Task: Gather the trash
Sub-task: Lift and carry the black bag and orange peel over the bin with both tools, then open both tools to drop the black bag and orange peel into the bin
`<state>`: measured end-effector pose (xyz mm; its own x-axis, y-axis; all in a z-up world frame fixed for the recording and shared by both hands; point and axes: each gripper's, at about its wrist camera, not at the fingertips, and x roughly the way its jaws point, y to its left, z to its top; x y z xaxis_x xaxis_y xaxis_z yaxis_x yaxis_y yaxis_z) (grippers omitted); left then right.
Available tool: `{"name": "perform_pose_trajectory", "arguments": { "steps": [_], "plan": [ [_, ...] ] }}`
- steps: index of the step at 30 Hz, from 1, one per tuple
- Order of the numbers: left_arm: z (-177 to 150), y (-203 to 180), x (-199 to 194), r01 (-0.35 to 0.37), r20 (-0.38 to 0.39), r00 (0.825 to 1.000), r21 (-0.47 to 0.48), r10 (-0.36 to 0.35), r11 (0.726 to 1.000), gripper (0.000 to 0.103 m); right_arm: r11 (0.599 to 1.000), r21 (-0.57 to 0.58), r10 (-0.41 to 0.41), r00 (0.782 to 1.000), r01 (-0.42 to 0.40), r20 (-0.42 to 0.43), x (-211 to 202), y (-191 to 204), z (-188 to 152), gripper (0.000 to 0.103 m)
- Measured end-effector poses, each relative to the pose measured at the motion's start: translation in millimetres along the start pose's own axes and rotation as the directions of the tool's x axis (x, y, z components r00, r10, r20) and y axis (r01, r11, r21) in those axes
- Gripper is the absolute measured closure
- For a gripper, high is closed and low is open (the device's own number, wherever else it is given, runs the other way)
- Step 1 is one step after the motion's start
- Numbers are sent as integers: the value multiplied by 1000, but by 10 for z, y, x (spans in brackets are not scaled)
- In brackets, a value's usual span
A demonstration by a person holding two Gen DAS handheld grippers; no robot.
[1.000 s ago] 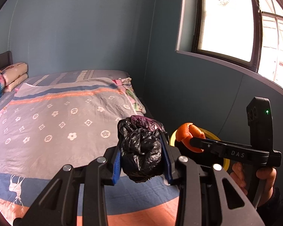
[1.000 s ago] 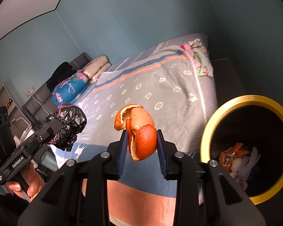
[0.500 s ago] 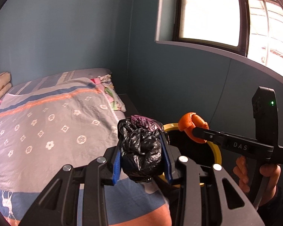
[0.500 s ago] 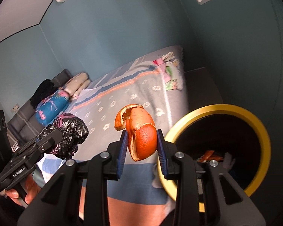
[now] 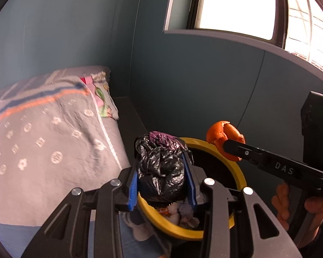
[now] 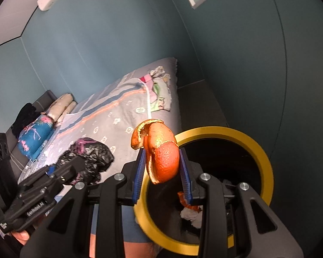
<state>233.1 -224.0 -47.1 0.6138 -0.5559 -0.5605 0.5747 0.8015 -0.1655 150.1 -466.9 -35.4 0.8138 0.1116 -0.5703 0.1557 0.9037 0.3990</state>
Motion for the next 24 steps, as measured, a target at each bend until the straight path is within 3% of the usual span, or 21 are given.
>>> {"name": "perform_pose_trajectory", "arguments": {
  "steps": [12, 19, 24],
  "plan": [
    [-18, 10, 640, -1, -84, 996, -43, -3, 999, 70, 995, 73, -59, 997, 63, -58, 422, -323, 20, 73],
    [-46, 4, 781, 14, -110, 994, -70, -22, 997, 69, 993, 83, -84, 995, 89, -57, 478, -334, -12, 72],
    [-37, 81, 778, 30, -115, 993, -95, -41, 995, 56, 990, 74, -117, 992, 120, -35, 437, -298, -6, 68]
  ]
}}
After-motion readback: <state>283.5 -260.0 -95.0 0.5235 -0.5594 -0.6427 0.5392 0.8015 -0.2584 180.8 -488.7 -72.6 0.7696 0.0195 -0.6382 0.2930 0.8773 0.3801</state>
